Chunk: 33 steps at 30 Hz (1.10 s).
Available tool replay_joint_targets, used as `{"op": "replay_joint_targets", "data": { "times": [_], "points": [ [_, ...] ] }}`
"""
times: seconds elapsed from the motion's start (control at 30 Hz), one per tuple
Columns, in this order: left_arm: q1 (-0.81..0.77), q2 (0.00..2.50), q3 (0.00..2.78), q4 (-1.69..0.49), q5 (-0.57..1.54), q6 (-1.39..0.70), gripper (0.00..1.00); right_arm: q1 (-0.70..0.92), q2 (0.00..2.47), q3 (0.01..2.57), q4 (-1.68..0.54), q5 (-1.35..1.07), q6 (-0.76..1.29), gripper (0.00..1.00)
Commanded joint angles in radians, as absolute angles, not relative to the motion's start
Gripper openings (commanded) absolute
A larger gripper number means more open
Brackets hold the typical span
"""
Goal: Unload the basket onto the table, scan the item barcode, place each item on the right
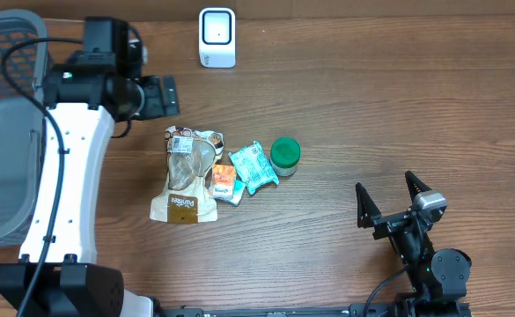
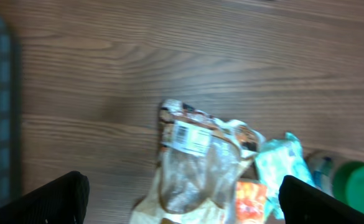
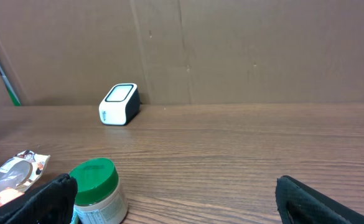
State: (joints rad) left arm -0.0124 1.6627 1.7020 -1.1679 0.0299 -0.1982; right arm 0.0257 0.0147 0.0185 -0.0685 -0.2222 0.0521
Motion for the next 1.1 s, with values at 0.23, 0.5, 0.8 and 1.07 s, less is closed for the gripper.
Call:
{"op": "replay_joint_targets", "data": {
  "times": [0.23,0.5,0.8,1.07],
  "points": [
    [0.06,1.681,1.721,-1.161,0.12,-0.042,1.0,0.02,0.003,0.008,-0.062,-0.23,0.056,1.0],
    [0.072,1.681,1.721,-1.168,0.123,0.001,1.0,0.02,0.006,0.008,-0.06,-0.261,0.138,1.0],
    [0.072,1.681,1.721,-1.171,0.12,0.001,1.0,0.02,0.102,0.103,-0.061,-0.375,0.158,1.0],
    [0.072,1.681,1.721,-1.171,0.12,0.001,1.0,0.02,0.407,0.45,-0.249,-0.434,0.157,1.0]
  ]
}}
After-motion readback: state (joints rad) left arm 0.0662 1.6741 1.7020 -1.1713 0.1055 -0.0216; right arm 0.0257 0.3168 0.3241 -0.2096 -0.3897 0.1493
